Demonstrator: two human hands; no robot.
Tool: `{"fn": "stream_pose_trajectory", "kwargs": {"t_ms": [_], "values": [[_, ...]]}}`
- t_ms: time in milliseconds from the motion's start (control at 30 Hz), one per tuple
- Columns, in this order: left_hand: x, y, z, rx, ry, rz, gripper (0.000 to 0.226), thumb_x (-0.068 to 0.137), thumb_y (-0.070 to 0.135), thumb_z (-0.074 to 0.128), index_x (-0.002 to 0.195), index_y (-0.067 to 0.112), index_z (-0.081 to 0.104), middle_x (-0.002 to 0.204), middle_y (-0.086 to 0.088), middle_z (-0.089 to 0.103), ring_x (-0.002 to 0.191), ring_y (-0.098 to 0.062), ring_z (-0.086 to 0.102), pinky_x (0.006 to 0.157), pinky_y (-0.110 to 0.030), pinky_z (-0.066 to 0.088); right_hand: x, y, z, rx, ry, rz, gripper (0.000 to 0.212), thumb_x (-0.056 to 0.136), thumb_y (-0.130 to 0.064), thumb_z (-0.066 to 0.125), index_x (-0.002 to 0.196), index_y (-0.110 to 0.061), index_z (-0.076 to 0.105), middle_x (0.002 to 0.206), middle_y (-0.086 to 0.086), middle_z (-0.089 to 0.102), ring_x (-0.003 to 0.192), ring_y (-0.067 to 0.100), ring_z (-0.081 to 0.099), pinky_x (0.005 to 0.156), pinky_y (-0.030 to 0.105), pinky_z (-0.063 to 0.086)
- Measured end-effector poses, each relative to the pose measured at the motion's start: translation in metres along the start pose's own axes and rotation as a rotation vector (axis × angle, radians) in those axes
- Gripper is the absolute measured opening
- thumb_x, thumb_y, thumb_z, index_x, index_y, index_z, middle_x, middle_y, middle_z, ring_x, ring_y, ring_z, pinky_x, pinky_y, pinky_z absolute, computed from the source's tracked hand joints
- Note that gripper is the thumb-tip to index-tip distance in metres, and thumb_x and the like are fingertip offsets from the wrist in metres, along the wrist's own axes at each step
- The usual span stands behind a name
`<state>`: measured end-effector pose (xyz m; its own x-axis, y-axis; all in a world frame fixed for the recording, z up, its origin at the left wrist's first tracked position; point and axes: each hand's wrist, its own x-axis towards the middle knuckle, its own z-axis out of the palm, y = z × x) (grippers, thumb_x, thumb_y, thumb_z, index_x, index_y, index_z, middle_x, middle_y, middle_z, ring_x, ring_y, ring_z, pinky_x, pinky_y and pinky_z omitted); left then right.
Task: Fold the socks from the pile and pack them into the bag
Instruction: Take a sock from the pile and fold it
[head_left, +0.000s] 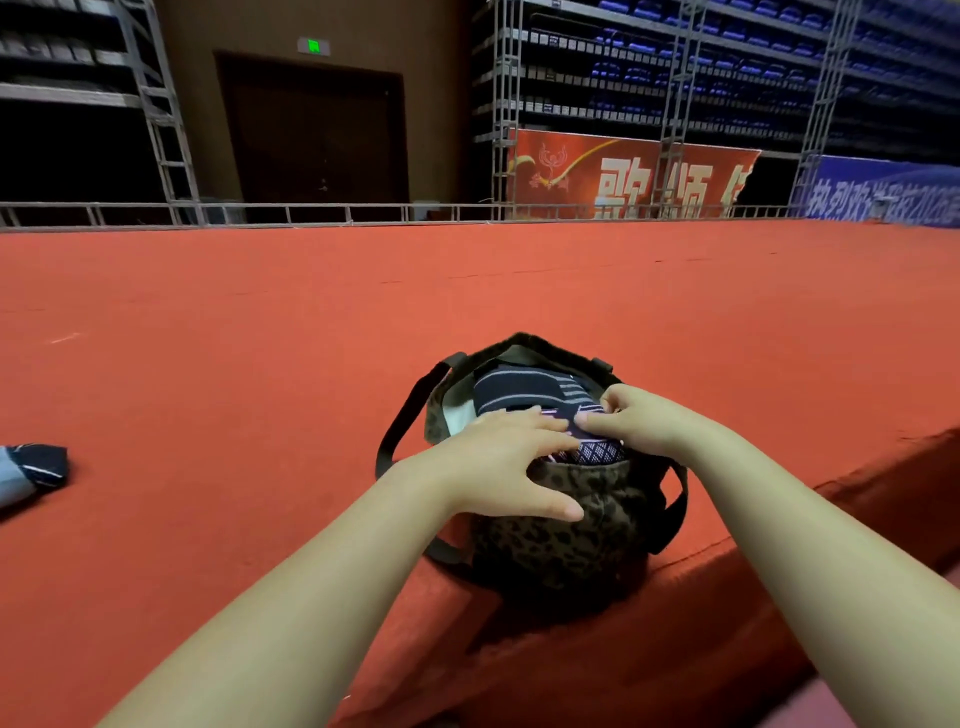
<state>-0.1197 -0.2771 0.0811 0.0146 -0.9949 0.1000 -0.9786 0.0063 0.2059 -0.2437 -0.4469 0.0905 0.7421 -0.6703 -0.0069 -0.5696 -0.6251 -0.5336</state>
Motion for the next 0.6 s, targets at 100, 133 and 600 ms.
{"fn": "stream_pose_trajectory", "kwargs": {"t_ms": [100, 133, 600], "values": [[0.012, -0.008, 0.006, 0.055, -0.072, -0.032, 0.078, 0.079, 0.065, 0.056, 0.145, 0.035, 0.028, 0.157, 0.010, 0.017, 0.145, -0.008, 0.000, 0.119, -0.040, 0.003, -0.017, 0.018, 0.007, 0.142, 0.143, -0.062, 0.049, 0.094, -0.056, 0.034, 0.085, -0.012, 0.053, 0.071, -0.002, 0.063, 0.067, 0.016, 0.052, 0.062, 0.033, 0.036], [0.015, -0.011, 0.006, 0.034, -0.067, -0.031, 0.077, 0.078, 0.065, 0.057, 0.145, 0.036, 0.029, 0.156, 0.011, 0.018, 0.145, -0.007, 0.000, 0.119, -0.040, 0.003, -0.023, 0.027, 0.012, 0.166, 0.213, -0.131, 0.052, 0.091, -0.058, 0.031, 0.078, -0.013, 0.053, 0.068, -0.003, 0.061, 0.067, 0.016, 0.052, 0.065, 0.034, 0.038], [0.015, -0.013, -0.028, -0.437, -0.124, -0.127, 0.020, 0.094, 0.045, 0.049, 0.092, 0.037, 0.066, 0.090, 0.033, 0.063, 0.101, 0.009, 0.056, 0.085, -0.020, 0.038, -0.016, 0.026, 0.016, 0.079, 0.673, -0.381, 0.051, 0.082, -0.062, 0.028, 0.049, -0.023, 0.020, 0.045, -0.006, 0.020, 0.043, 0.012, 0.026, 0.049, 0.031, 0.020]]}}
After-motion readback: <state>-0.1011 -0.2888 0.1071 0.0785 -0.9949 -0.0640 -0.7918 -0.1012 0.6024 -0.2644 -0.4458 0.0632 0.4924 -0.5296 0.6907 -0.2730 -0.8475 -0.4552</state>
